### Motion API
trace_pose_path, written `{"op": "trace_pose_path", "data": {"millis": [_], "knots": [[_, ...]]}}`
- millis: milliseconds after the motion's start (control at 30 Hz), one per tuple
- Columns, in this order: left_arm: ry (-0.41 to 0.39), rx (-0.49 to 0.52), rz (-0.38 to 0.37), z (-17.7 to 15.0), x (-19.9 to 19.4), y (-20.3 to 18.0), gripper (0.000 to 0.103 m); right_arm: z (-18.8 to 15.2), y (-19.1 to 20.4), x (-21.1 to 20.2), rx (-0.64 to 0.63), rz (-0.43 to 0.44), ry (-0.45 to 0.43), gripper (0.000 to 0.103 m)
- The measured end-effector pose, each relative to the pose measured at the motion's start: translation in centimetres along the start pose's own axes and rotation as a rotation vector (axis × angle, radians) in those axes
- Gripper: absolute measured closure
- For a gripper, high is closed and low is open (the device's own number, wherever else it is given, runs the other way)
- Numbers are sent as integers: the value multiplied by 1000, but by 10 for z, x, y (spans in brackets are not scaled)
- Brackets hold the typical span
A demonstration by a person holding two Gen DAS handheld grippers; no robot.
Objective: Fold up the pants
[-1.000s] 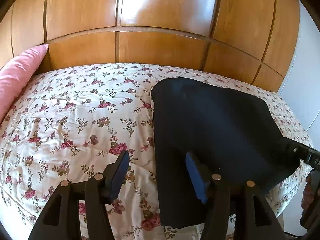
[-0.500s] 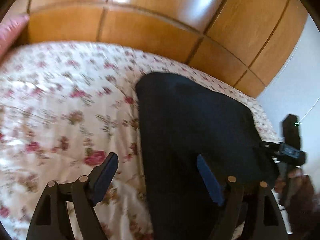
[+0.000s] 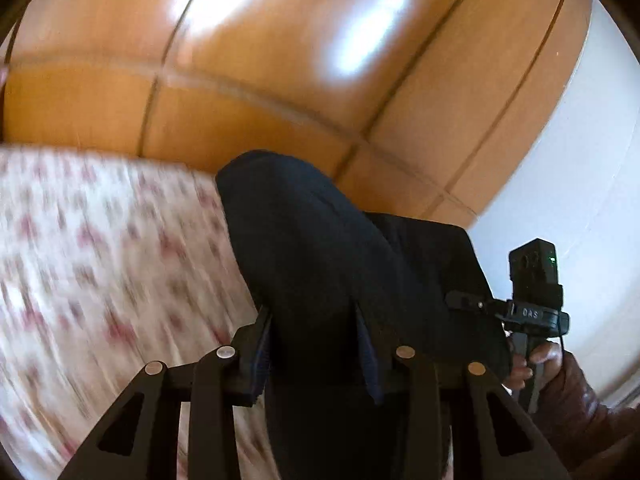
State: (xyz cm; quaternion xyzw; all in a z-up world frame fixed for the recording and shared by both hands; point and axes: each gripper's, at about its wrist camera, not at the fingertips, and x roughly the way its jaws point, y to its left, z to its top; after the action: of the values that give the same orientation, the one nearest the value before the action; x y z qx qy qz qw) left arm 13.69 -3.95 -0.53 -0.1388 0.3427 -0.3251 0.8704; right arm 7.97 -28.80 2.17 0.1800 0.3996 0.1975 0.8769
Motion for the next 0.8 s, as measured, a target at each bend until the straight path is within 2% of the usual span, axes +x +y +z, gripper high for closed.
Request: {"op": "trace_pose_path", "data": {"millis": [100,167,233,267,333,367,400,433,500,600,700,800], "knots": [[-21,35,68,38,17,17,64,42,2,36,-14,-5,-17,59],[7,45,121,56,36,34,63,69,-5,69,-10,-29,-10,59],[46,48,214,63,57,54,63,84,-15,98,-1,-80,10,58],[84,66,284,62,72,65,63,88,-20,111,0,-111,29,56],[150,62,376,55,90,79,60,88,-33,137,5,-205,67,43],[157,54,383,48,93,83,56,86,-39,147,6,-233,71,37],[145,61,411,44,92,82,49,84,-43,147,13,-228,59,27],[123,60,438,41,86,81,47,83,-46,145,32,-234,54,22],[88,30,464,36,72,72,47,80,-43,135,44,-249,42,21],[24,38,522,28,47,54,46,72,-23,108,-11,-311,-24,21],[-32,44,535,16,20,35,36,64,-5,83,-30,-310,-73,20],[-70,54,556,13,5,21,36,50,14,66,-57,-302,-93,19]]}}
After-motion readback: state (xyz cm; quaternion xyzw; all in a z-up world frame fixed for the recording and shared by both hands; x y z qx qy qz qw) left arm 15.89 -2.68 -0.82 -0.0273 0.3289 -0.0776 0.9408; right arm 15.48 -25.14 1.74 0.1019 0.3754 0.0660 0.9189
